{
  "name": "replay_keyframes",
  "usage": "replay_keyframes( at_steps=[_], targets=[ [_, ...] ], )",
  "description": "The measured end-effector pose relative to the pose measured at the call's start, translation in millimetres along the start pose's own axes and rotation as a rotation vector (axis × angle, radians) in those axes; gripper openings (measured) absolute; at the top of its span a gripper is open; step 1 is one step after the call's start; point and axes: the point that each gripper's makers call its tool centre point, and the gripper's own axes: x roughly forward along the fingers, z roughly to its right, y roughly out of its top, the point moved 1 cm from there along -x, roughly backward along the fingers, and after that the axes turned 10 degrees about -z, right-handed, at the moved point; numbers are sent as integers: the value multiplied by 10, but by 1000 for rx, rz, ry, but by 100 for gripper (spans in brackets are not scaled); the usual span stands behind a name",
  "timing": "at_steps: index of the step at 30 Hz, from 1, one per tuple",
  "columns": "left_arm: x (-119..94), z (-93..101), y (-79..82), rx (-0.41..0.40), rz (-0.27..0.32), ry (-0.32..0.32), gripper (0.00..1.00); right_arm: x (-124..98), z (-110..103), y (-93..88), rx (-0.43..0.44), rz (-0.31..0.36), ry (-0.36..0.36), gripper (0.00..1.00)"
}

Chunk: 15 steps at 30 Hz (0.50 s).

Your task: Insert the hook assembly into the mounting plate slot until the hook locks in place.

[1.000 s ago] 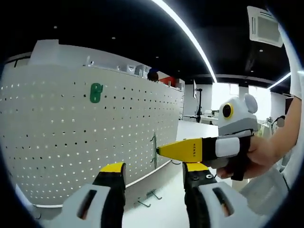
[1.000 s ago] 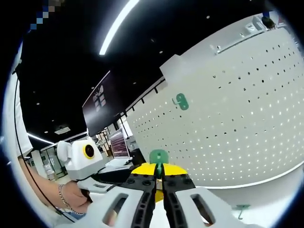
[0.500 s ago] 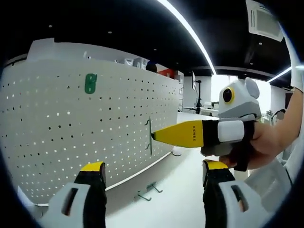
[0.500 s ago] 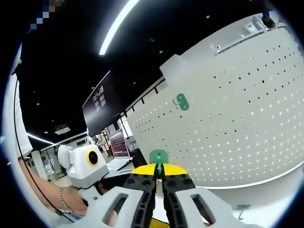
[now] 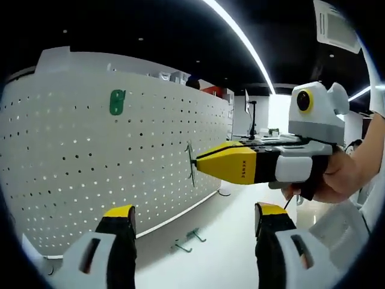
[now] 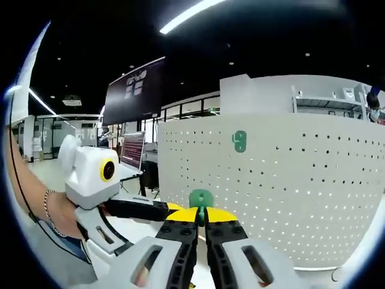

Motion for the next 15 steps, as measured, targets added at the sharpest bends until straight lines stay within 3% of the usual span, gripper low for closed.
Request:
replay_keyframes(
  at_steps=[15],
  targets=[
    [-17, -8, -131, 2, -29, -2, 81, 78, 205, 134, 93, 15, -26, 1]
  ],
)
